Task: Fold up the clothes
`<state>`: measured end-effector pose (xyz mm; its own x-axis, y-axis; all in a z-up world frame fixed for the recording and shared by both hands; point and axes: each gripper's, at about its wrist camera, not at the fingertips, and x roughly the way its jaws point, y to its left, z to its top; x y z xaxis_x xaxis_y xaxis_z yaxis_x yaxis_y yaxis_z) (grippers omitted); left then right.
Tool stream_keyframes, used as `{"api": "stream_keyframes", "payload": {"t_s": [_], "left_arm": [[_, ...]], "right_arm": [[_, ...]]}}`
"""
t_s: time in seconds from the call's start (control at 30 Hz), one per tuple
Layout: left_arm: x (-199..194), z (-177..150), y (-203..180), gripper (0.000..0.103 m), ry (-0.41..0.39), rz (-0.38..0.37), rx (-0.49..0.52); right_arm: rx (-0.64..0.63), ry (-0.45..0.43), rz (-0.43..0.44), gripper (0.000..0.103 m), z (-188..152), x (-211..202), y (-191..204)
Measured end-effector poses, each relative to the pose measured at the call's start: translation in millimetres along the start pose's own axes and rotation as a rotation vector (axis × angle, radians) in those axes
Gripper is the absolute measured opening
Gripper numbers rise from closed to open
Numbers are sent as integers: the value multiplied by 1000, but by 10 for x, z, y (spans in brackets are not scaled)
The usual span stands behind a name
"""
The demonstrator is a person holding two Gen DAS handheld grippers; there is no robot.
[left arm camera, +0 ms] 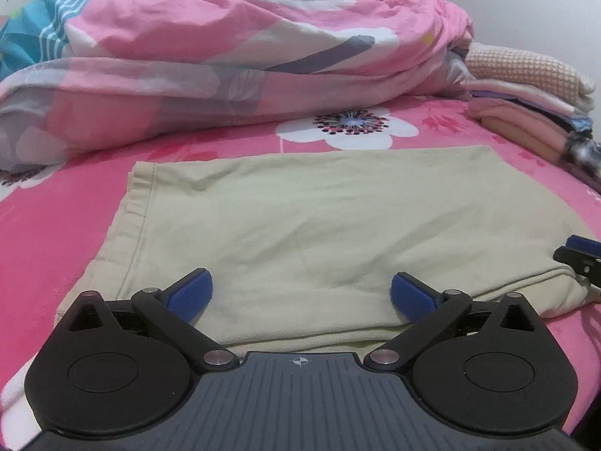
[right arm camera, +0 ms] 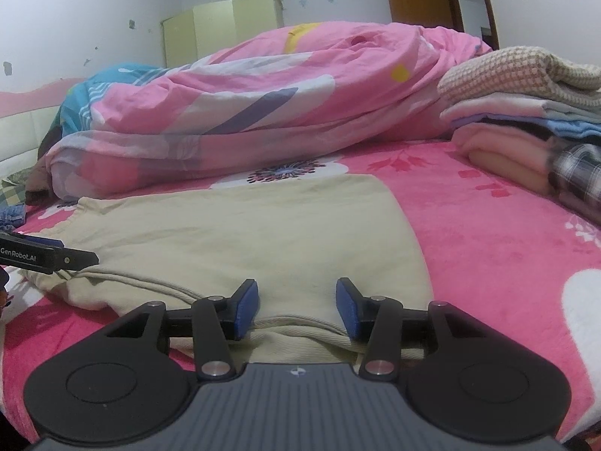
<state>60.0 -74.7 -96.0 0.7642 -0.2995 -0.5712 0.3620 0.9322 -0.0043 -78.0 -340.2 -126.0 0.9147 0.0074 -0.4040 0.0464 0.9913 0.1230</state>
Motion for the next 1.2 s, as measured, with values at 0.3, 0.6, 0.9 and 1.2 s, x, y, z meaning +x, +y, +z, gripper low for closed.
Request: {"api": "stream_keyframes", "payload": {"t_s": [0.3, 0.6, 0.9, 1.2], "left_arm": [[-4, 53, -21, 103, 33, 24, -18], [-8, 107, -94, 103, 83, 86, -56], [3, 138, -46, 103, 115, 64, -64], [21, 142, -68, 103, 118, 75, -74]], "right_arm": [[12, 4, -11, 51, 14, 17, 2], [15, -2, -14, 51, 2, 19, -8], [-33, 12, -27, 52, 180, -60, 83], [-52, -28, 44, 69, 628, 152, 339]]}}
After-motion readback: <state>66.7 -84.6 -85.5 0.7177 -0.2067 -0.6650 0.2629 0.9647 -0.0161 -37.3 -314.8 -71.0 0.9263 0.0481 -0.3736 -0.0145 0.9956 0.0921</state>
